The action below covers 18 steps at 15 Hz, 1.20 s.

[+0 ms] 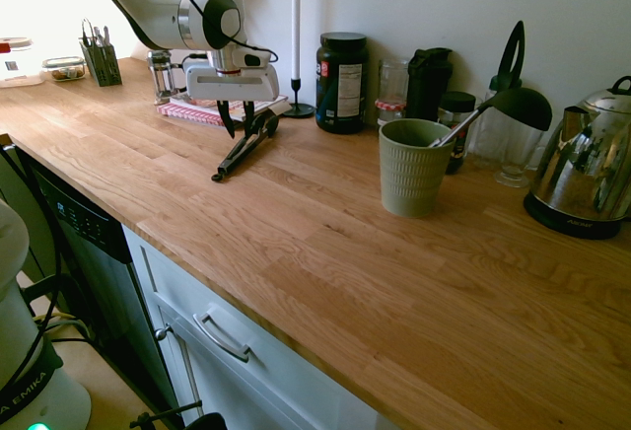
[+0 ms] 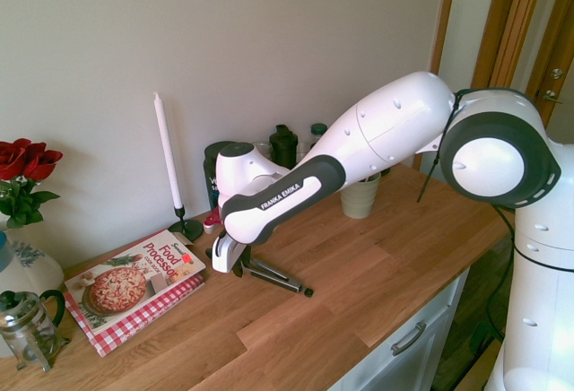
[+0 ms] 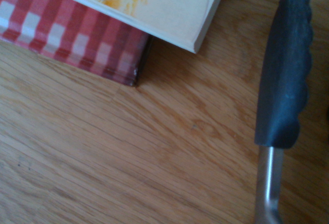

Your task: Put the tongs back in the holder

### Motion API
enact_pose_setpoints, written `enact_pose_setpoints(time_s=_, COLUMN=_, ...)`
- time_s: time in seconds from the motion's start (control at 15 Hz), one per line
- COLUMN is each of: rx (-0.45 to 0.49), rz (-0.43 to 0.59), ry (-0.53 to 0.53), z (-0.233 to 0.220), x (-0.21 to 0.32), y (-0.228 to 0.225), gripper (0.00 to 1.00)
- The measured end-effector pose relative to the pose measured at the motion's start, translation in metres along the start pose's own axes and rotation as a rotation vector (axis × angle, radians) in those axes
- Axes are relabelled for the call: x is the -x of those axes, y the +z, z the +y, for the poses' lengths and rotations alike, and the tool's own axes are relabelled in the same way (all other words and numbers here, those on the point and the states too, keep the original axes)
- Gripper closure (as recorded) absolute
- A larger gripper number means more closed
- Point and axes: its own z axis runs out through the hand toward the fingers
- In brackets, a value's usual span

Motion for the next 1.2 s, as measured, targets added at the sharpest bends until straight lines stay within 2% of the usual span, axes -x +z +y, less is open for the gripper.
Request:
enact_pose_setpoints(time_s=0.73, rx=0.007, rz=0.015, ry=0.034, z=0.011, x=-0.011, y=0.003, gripper=1.0)
enact_pose_setpoints(time_s=0.93, rx=-0.041, rz=0.073, ry=0.11, z=0.028, x=-0.044, y=-0.05, gripper=1.0)
enact_pose_setpoints(time_s=1.2, rx=-0.116, rz=0.184, ry=0.214, z=0.068, x=-0.054, y=-0.181, gripper=1.0)
